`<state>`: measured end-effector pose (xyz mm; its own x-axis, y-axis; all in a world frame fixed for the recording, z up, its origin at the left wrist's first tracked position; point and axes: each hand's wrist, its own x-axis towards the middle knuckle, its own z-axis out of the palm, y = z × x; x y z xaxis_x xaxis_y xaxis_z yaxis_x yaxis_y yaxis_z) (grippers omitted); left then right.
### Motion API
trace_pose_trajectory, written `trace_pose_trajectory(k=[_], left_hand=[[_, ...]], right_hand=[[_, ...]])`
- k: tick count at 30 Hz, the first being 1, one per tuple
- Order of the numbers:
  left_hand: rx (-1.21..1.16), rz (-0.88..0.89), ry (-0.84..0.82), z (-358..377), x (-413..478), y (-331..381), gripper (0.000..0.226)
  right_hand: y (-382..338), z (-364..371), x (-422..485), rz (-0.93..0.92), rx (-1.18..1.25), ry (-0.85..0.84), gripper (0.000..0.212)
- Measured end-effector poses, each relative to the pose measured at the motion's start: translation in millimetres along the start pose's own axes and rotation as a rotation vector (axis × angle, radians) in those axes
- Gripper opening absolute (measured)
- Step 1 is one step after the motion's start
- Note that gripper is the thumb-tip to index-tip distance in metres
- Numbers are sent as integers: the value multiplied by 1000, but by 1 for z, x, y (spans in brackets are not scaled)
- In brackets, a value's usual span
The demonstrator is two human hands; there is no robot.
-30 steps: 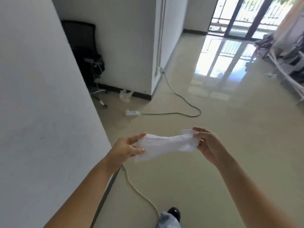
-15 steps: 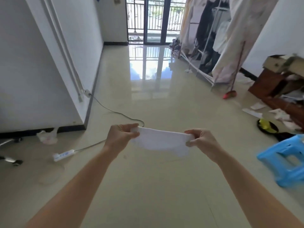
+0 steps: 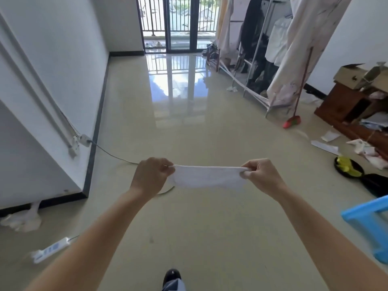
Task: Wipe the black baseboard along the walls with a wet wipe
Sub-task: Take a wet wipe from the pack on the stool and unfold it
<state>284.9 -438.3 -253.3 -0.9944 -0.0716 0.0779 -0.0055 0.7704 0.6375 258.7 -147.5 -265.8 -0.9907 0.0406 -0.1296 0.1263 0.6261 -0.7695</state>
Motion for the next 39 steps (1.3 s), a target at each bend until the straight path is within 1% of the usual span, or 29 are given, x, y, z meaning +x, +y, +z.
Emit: trace_pose_trajectory(k=[2,4,6,7,9,10,11,13,15,17,21,24,26,28,30,32,34,35,37,38,39], left_hand=[[8,-20,-27,-6,50,-10,15],[-48,-37,-55,-8,99,-20,15],[-132,-85,-111,-6,145,-29,14],[-200,-121,-152,-3,169,-33,15],[-371,-211,-211,5,215,-41,21],[-442,-260,-212,11,239,-45,23],[-483,-301,-200,18,261,-47,24],[-496,-377,-158,32,307,-52,25],[-506,-431,-150,45,353,-51,23],[-567,-489,-175,54,399,-47,22],[-780,-620,-213,66,488,-37,27],[-886,-646,-215,63,547,-33,24],[-924,-640,-198,57,581,-35,24],[-944,-640,-186,53,614,-41,33],[-960,-678,-158,48,646,-52,39],[-944,-686,-139,44,674,-67,34],[-849,-639,-113,39,702,-90,25],[-799,-618,-68,36,716,-104,22],[-736,-608,84,30,744,-135,16],[-721,-633,159,26,758,-153,16],[-713,-688,189,22,774,-171,19]], right_hand=[[-16,7,47,33,17,-18,5],[-32,12,91,99,103,-21,13],[-48,17,132,190,268,-24,16],[-54,20,153,222,384,-40,17],[-63,29,197,267,606,-93,26],[-67,35,220,294,650,-106,28],[-71,43,245,314,656,-111,26],[-76,60,294,343,538,-63,22],[-82,75,349,324,380,-24,17],[-93,87,399,295,297,-44,17],[-127,103,491,289,390,-216,16],[-154,113,552,297,483,-351,17],[-169,121,588,293,539,-432,21],[-181,132,623,291,592,-506,25],[-188,146,659,329,691,-575,28],[-194,161,693,369,801,-658,34],[-203,179,728,358,844,-749,33],[-209,191,744,336,830,-782,31],[-222,218,778,284,751,-792,39],[-230,232,796,273,700,-782,45],[-239,247,815,273,670,-785,48]])
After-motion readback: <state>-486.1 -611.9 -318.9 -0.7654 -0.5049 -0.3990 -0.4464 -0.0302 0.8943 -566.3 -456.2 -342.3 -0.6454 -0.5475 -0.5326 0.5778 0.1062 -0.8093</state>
